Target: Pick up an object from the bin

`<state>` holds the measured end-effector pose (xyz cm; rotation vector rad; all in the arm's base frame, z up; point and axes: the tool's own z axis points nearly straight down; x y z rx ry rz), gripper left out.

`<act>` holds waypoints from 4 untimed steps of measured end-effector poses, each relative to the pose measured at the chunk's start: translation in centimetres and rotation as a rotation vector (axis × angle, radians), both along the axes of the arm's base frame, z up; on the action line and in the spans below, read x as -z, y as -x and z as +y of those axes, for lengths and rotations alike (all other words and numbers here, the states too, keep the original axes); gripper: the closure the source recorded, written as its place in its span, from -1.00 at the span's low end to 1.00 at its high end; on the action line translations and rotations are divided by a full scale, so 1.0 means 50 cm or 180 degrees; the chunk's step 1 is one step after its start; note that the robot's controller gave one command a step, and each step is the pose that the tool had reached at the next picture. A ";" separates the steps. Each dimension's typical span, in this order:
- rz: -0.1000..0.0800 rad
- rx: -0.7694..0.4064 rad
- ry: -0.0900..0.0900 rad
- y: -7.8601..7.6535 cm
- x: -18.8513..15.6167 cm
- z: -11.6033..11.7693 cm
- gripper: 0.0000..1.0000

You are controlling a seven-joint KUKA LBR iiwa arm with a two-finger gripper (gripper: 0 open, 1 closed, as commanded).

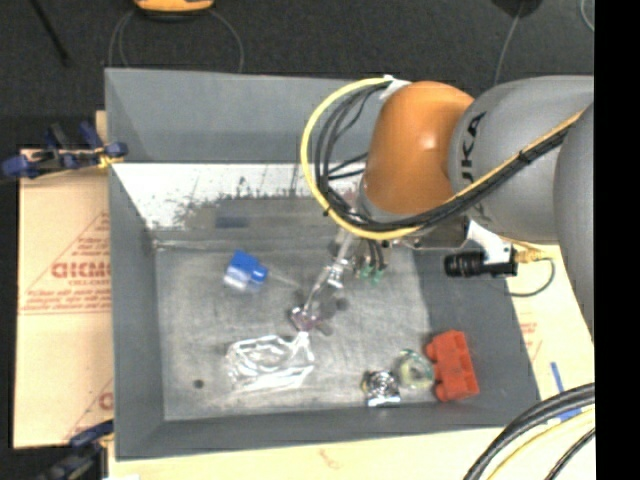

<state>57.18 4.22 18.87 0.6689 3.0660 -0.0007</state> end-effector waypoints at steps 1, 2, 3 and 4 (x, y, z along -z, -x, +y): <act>0.0022 -0.0735 0.0001 0.078 0.168 -0.071 -1.00; -0.0005 -0.0674 0.0001 0.028 0.222 -0.003 -1.00; -0.0017 -0.0662 -0.0002 0.028 0.218 -0.005 1.00; 0.0003 -0.0661 -0.0005 0.030 0.219 -0.005 -1.00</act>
Offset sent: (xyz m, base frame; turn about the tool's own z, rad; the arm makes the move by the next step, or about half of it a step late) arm -0.0380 -0.0337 -0.0825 -0.2331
